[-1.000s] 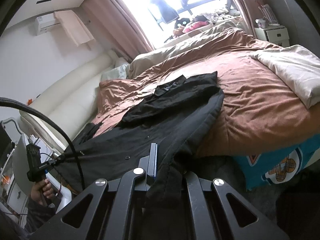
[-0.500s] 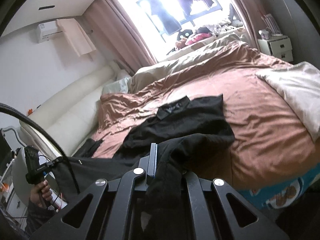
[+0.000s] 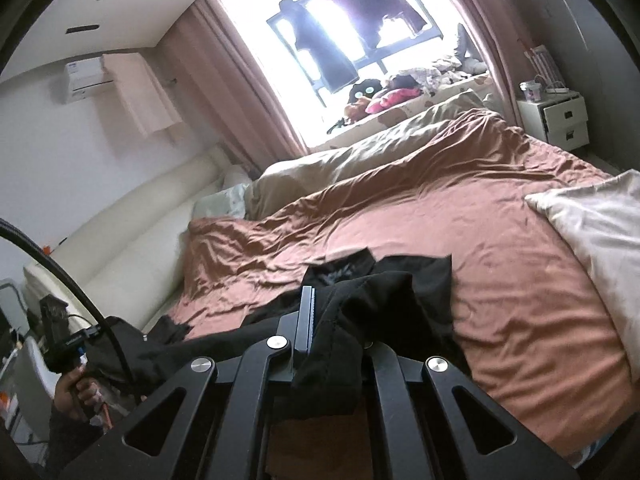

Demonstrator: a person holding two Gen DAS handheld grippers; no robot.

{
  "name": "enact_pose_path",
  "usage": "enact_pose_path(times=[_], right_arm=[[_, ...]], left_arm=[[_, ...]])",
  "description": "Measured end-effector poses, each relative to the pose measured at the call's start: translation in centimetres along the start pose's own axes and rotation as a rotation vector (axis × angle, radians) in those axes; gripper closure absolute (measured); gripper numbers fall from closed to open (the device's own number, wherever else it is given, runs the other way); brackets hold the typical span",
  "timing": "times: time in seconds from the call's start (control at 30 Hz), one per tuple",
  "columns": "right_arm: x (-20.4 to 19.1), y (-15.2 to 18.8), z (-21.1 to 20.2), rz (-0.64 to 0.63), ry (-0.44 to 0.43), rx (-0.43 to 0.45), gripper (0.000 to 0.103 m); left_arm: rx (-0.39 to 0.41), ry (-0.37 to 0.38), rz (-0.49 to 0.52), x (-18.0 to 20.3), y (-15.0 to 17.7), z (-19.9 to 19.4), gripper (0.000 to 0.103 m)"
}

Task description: Fold large clothes

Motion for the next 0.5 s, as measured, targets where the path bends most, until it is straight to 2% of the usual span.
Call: enact_pose_path(times=[0.2, 0.5], right_arm=[[0.7, -3.1, 4.5, 0.008, 0.025, 0.015, 0.102], [2.3, -6.1, 11.7, 0.020, 0.066, -0.011, 0.102]], left_arm=[[0.006, -0.030, 0.008, -1.2, -3.7, 3.4, 0.095], [-0.043, -0.064, 0.026, -3.3, -7.8, 11.4, 0.095]])
Point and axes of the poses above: each gripper's, at about its wrist camera, not at the fingertips, and z roughly the way its jaws point, x to its right, y to its underside, the point moved 9 cm from there along z, roughly the way its jaws point, and after that the axes turned 6 degrees about -x, right-handed, at the moved point
